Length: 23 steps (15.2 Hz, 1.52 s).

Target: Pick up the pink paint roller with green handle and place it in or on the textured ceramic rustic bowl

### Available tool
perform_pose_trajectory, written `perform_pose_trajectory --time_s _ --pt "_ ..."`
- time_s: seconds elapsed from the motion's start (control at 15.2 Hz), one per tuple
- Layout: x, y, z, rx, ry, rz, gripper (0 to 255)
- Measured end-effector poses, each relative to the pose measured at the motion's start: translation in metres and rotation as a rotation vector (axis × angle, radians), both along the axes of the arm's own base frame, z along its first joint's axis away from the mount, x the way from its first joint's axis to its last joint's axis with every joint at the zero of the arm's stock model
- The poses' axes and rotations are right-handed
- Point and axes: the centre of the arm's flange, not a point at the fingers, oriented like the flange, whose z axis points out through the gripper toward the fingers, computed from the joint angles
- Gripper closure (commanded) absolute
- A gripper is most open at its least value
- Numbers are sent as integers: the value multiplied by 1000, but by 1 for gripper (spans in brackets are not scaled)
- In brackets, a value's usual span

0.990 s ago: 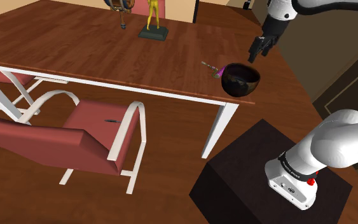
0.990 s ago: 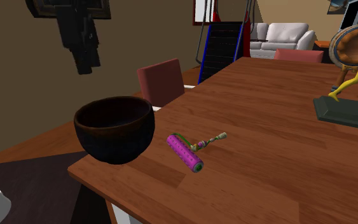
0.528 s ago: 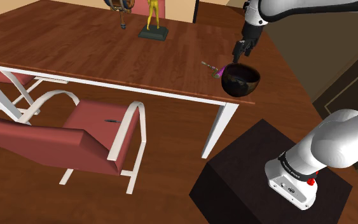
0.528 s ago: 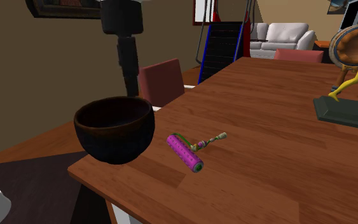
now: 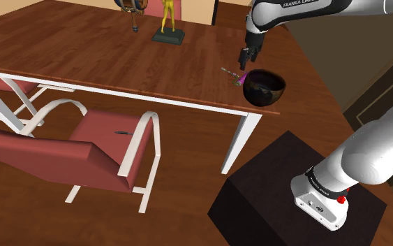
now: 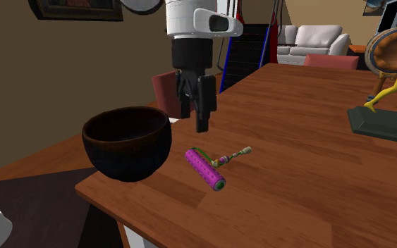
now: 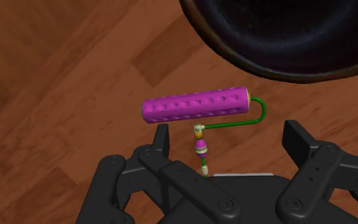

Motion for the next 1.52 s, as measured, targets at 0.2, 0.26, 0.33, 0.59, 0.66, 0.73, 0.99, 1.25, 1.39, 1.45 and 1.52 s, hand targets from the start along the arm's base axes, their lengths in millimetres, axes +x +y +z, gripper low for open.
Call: perform_pose_trajectory --time_s 0.2,0.26,0.33,0.59,0.66,0.73,0.99,1.25,1.39,1.45,1.52 --pt "34 -2 -26 -10 17 33 0" --pt "45 -2 -32 -12 23 44 0" --pt "58 -5 -38 -16 28 55 0" --pt "77 -7 -64 -21 39 75 0" --pt "77 -7 -69 -21 39 76 0" --pt "78 -8 -76 -22 39 76 0" --pt "78 -10 -91 -22 39 76 0" --pt "77 -10 -93 -22 39 76 0" --pt "77 -10 -94 -22 39 76 255" --pt "77 -10 -94 -22 39 77 255" --pt "77 -10 -94 -22 39 76 255"
